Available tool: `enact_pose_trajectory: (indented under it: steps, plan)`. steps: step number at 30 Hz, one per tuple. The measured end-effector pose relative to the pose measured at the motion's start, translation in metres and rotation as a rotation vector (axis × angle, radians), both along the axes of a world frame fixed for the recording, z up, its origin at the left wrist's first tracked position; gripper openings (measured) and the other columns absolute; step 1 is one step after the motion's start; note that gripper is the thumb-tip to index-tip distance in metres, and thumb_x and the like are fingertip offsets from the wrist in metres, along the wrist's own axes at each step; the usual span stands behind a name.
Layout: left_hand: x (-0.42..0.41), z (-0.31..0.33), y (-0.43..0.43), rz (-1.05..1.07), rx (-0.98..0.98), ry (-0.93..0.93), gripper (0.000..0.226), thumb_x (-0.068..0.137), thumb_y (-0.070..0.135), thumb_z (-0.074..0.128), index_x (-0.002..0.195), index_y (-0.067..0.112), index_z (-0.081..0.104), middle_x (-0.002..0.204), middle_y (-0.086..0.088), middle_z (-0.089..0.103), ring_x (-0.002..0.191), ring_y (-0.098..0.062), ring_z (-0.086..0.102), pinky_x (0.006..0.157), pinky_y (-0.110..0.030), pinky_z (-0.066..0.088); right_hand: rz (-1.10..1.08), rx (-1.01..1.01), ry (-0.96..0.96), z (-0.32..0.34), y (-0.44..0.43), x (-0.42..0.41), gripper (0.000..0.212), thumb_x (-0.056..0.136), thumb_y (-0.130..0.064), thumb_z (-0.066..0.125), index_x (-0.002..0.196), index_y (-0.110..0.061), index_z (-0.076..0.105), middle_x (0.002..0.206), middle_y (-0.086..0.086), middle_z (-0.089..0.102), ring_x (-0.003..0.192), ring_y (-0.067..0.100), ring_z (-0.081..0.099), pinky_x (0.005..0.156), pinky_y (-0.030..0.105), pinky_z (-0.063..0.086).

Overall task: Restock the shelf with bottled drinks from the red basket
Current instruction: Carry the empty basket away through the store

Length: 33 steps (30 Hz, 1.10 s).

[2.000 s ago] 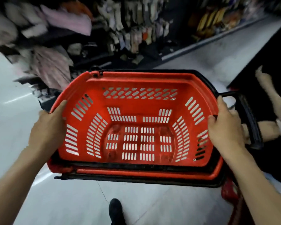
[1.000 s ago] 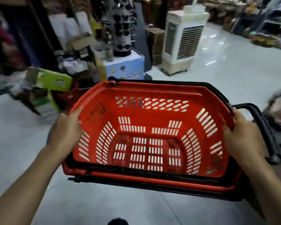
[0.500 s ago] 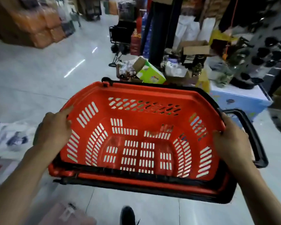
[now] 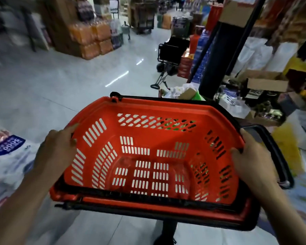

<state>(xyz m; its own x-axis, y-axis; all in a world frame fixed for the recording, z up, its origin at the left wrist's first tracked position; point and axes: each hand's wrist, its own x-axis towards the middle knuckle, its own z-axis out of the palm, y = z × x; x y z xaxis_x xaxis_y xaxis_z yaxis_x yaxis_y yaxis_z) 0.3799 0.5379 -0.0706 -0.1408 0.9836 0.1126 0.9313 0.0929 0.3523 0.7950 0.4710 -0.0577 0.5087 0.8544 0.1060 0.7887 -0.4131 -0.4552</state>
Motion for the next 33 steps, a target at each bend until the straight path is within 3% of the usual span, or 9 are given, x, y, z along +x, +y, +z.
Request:
enact_pose_trajectory:
  steps: [5,11,18,25,33]
  plan:
    - [0.016,0.013,0.101,0.127,0.039,0.019,0.048,0.095,0.014,0.054,0.142,0.021,0.049,0.120,-0.023,0.066,0.098,-0.042,0.066,0.087,-0.054,0.054,0.089,0.025,0.000,0.006,0.145,0.013,0.066,0.087,-0.016,0.058,0.149,-0.019,0.036,0.126,0.027,0.059,0.114,0.044,0.056,0.093,0.049,0.045]
    - [0.004,0.025,0.217,0.262,0.036,0.059,0.048,0.097,0.019,0.051,0.144,0.028,0.045,0.114,-0.022,0.068,0.085,-0.038,0.069,0.076,-0.053,0.058,0.224,0.055,-0.003,0.027,0.309,0.002,0.066,0.087,-0.012,0.062,0.148,-0.011,0.040,0.131,0.028,0.057,0.121,0.044,0.051,0.097,0.049,0.043]
    - [-0.039,0.011,0.378,0.353,0.069,0.048,0.050,0.090,0.014,0.059,0.138,0.025,0.054,0.116,-0.027,0.065,0.100,-0.045,0.064,0.089,-0.053,0.053,0.301,0.047,-0.007,0.028,0.491,-0.037,0.065,0.085,-0.010,0.062,0.147,-0.010,0.041,0.131,0.025,0.058,0.119,0.042,0.055,0.097,0.043,0.043]
    - [-0.105,0.008,0.562,0.402,0.087,-0.017,0.049,0.091,0.012,0.060,0.138,0.024,0.054,0.117,-0.026,0.065,0.099,-0.045,0.064,0.088,-0.053,0.053,0.287,0.025,0.025,0.029,0.686,-0.112,0.067,0.088,-0.015,0.062,0.150,-0.019,0.036,0.119,0.024,0.065,0.113,0.041,0.058,0.091,0.046,0.046]
    - [-0.142,0.033,0.744,0.360,0.119,-0.003,0.048,0.095,0.015,0.057,0.142,0.025,0.050,0.123,-0.021,0.064,0.102,-0.040,0.065,0.089,-0.052,0.053,0.274,0.051,0.057,0.042,0.847,-0.157,0.066,0.090,-0.010,0.060,0.151,-0.015,0.034,0.125,0.025,0.061,0.113,0.043,0.057,0.091,0.047,0.046]
